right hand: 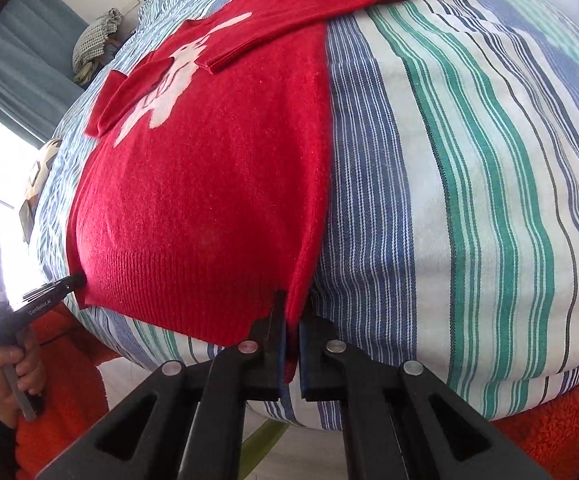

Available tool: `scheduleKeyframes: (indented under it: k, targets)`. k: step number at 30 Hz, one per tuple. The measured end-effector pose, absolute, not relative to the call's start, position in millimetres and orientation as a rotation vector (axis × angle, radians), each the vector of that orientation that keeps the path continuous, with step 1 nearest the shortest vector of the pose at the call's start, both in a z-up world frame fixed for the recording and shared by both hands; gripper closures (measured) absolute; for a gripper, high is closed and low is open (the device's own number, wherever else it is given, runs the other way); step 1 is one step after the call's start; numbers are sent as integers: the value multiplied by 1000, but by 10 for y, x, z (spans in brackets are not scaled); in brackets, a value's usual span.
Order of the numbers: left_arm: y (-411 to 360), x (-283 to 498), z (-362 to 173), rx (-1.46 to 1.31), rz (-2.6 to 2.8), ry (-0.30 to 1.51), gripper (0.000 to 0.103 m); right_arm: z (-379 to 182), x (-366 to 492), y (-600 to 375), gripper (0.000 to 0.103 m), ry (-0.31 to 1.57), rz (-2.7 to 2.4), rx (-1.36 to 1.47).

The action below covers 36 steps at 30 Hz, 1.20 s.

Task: Fold small clothes
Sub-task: 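Grasp the sweater hem with the left tool while the right tool grasps it too, then pull the hem to flatten the sweater, then open both tools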

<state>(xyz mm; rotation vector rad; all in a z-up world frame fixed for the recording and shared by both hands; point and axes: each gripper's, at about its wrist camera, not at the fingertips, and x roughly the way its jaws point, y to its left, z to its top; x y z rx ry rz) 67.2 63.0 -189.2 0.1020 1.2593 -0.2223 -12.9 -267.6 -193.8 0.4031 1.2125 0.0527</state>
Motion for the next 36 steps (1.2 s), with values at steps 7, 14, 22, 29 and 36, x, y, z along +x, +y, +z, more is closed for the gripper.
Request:
scheduleKeyframes:
  k: [7,14,22,29,36]
  targets:
    - [734,615,-1844,99,-182,1284,57,-1884,-173,-2720,91,1218,54,435]
    - [1053,464,-1677,38,-75,1347,40,-1582,-332,-2976,62,1245,-65,382]
    - [1437,493,-1194,-139,34,1035,33,-775,457,-2697,54,980,102,-55]
    - [1357,538,-1341,-107,59,1054,34,-1429,1511,-1842,54,988,300,-336]
    - [1392,554,-1338,-136,61,1061,34,-1367,1664,-2695,97,926,148,37]
